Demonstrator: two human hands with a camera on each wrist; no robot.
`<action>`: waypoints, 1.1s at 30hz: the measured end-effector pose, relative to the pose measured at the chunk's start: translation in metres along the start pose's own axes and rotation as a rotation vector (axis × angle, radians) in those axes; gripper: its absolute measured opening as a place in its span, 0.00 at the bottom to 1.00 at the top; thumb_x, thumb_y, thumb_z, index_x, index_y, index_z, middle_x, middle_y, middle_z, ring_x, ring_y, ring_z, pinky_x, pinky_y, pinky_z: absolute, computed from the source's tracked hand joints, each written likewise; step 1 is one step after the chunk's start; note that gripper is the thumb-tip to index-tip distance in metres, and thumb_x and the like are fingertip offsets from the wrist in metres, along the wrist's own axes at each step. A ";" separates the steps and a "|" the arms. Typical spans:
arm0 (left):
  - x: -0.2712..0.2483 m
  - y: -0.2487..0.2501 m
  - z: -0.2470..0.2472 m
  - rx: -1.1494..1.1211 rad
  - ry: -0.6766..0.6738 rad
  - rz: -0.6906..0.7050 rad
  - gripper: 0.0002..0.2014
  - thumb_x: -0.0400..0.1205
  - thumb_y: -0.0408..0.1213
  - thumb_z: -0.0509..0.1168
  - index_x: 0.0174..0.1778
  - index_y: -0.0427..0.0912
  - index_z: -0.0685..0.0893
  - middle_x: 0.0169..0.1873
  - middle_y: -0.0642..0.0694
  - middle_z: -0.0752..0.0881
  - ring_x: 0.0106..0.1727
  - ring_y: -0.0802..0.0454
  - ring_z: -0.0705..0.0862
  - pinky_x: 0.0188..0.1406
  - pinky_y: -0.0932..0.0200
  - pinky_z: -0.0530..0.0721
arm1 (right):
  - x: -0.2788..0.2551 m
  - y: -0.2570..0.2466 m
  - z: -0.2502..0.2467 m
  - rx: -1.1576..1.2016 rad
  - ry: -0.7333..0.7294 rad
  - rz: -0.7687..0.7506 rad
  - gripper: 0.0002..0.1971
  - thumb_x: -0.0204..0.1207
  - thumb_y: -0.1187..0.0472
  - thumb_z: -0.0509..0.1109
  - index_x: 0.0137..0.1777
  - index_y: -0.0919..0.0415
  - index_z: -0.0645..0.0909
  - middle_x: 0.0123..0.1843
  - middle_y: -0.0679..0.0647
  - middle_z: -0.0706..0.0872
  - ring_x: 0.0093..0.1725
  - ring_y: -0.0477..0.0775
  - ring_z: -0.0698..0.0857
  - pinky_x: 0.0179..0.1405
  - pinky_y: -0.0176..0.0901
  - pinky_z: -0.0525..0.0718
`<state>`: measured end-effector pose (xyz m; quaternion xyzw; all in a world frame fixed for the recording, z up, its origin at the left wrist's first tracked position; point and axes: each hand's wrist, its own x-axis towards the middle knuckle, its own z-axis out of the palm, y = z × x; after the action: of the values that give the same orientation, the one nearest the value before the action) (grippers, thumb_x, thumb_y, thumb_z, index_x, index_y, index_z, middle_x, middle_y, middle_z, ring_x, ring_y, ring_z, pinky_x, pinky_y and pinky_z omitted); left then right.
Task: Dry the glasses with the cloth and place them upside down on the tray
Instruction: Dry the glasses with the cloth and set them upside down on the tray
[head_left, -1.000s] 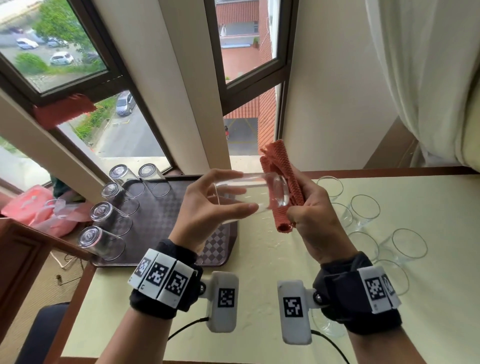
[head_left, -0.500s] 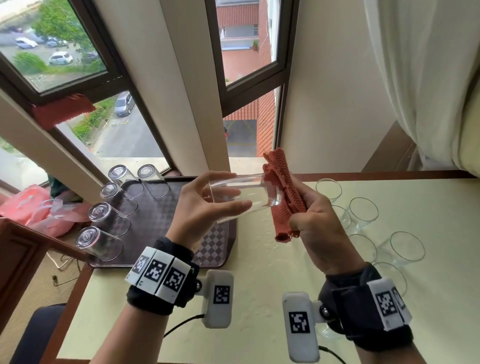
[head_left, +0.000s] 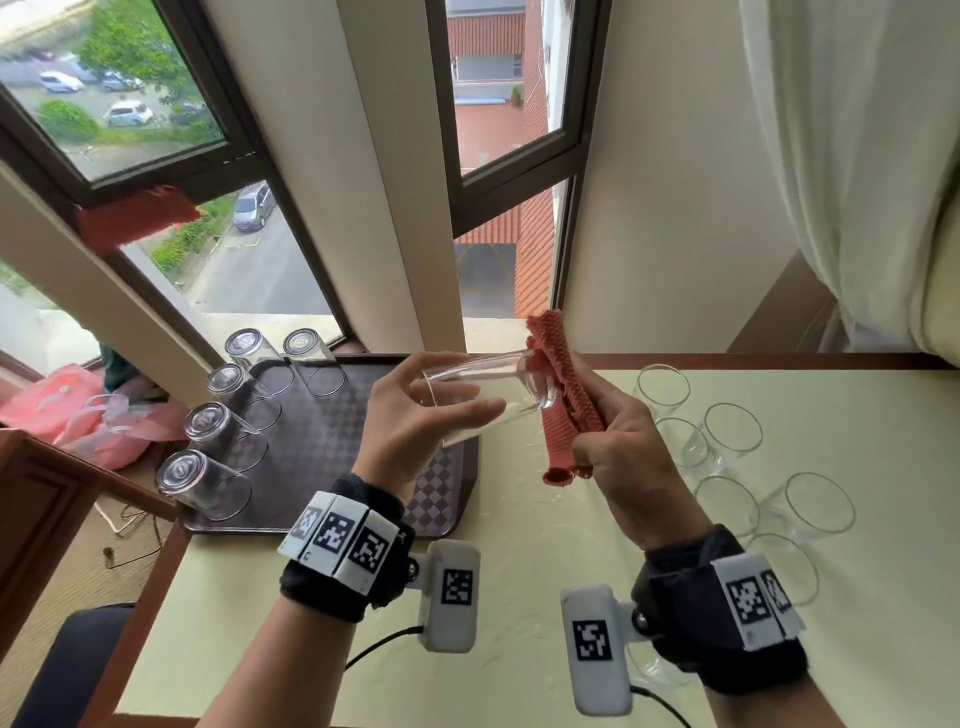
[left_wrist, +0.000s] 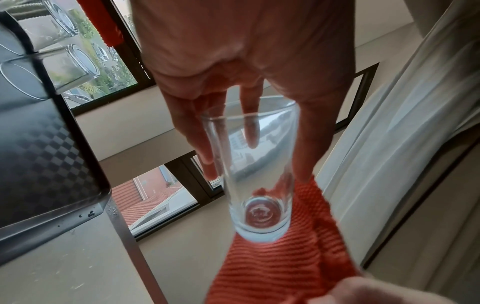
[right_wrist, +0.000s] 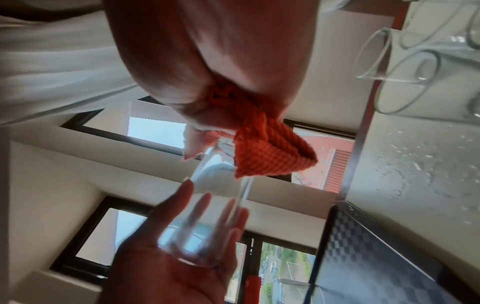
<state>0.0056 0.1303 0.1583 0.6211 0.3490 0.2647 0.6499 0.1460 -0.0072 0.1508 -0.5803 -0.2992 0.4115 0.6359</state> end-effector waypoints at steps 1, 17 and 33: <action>0.001 0.000 -0.001 0.009 0.016 0.004 0.38 0.53 0.44 0.90 0.59 0.46 0.86 0.46 0.42 0.93 0.49 0.43 0.93 0.49 0.51 0.91 | -0.001 0.001 0.001 0.004 0.000 -0.006 0.46 0.69 0.91 0.51 0.83 0.54 0.69 0.53 0.45 0.90 0.38 0.56 0.73 0.37 0.50 0.76; -0.015 -0.001 0.014 -0.135 -0.022 0.096 0.42 0.53 0.51 0.87 0.64 0.45 0.83 0.53 0.40 0.92 0.51 0.44 0.93 0.45 0.58 0.90 | 0.002 0.012 0.008 0.515 0.052 0.041 0.41 0.60 0.41 0.85 0.72 0.57 0.81 0.68 0.67 0.85 0.64 0.66 0.87 0.55 0.61 0.90; -0.019 -0.008 0.054 0.568 -0.284 0.256 0.49 0.73 0.40 0.81 0.86 0.51 0.58 0.79 0.47 0.74 0.73 0.57 0.76 0.66 0.69 0.78 | 0.006 -0.001 -0.004 0.093 0.138 -0.111 0.24 0.61 0.52 0.80 0.58 0.57 0.85 0.47 0.51 0.93 0.46 0.50 0.91 0.46 0.47 0.87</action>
<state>0.0349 0.0812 0.1518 0.8467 0.2340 0.1470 0.4546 0.1522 -0.0040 0.1511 -0.5595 -0.2670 0.3482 0.7031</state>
